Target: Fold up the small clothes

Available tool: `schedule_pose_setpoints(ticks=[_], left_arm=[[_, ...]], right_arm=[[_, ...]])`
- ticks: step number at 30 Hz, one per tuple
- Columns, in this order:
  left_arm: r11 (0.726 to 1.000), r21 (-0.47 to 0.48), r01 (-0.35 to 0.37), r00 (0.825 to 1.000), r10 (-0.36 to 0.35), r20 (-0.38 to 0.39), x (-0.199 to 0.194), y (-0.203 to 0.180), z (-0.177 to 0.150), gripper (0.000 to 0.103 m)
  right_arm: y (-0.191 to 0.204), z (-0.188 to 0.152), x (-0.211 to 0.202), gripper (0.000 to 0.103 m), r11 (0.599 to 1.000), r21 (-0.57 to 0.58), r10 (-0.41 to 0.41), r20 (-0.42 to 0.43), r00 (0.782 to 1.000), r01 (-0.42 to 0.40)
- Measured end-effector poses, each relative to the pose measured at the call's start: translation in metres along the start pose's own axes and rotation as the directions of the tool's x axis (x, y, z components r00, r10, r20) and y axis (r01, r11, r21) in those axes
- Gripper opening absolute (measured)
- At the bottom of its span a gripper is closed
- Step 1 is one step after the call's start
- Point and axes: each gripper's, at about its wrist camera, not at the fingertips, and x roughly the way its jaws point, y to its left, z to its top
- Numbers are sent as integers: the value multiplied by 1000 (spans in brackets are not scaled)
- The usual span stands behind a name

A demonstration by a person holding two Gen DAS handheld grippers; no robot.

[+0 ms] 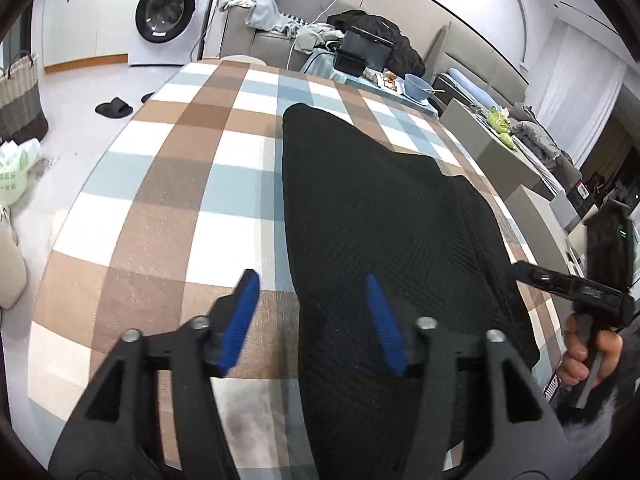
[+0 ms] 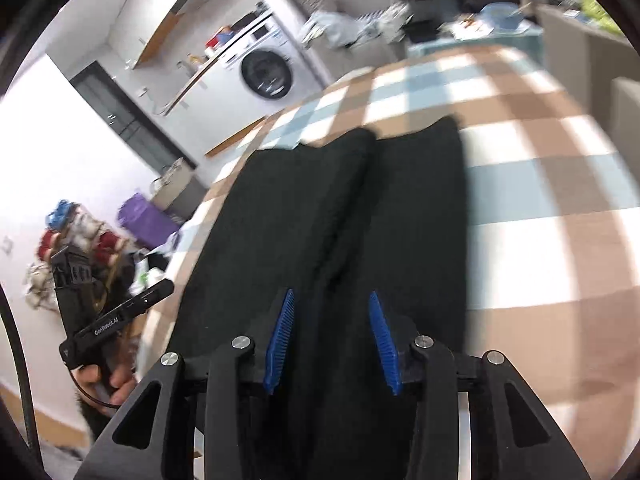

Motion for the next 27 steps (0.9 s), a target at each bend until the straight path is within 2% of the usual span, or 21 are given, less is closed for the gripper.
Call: schedule_pose_setpoints(ticks=[3, 5, 6, 7, 8, 12, 14, 16, 19, 23, 27], left_arm=[[1000, 11, 11, 1000, -11, -9, -4, -2, 0, 64], [1000, 17, 7, 1000, -7, -9, -7, -4, -3, 68], [1000, 20, 5, 1000, -5, -9, -8, -5, -4, 68], [1000, 21, 5, 1000, -5, -11, -9, -5, -6, 68], [1000, 20, 9, 1000, -9, -11, -9, -5, -7, 68], [1000, 20, 18, 1000, -18, -8, -11, -8, -8, 68], [999, 26, 26, 1000, -26, -12, -9, -10, -8, 68], [999, 31, 37, 999, -36, -21, -4, -14, -8, 68], [998, 42, 39, 998, -38, -40, 4, -21, -10, 68], [995, 79, 56, 996, -51, -67, 9, -35, -16, 68], [992, 103, 79, 994, -70, -85, 10, -44, -22, 68]], right_arm=[[1, 7, 28, 40, 999, 26, 23, -48, 999, -22], [6, 11, 39, 37, 999, 23, 25, -39, 999, -24], [11, 14, 42, 32, 1000, 4, 8, -31, 999, -8], [14, 16, 45, 14, 1000, -11, -2, -35, 999, 2], [20, 19, 45, 10, 999, -42, -13, -29, 999, 12], [43, 23, 6, 9, 988, -155, 22, 99, 995, -7], [38, 25, -5, 9, 989, -141, -23, 113, 993, 39], [19, 27, 4, 10, 988, -103, -112, 78, 991, 119], [-10, 26, 20, 14, 992, -8, -123, -12, 992, 123], [-16, 8, 8, 21, 999, 14, -31, -29, 999, 31], [-23, -31, -11, 25, 995, 47, 95, -83, 992, -92]])
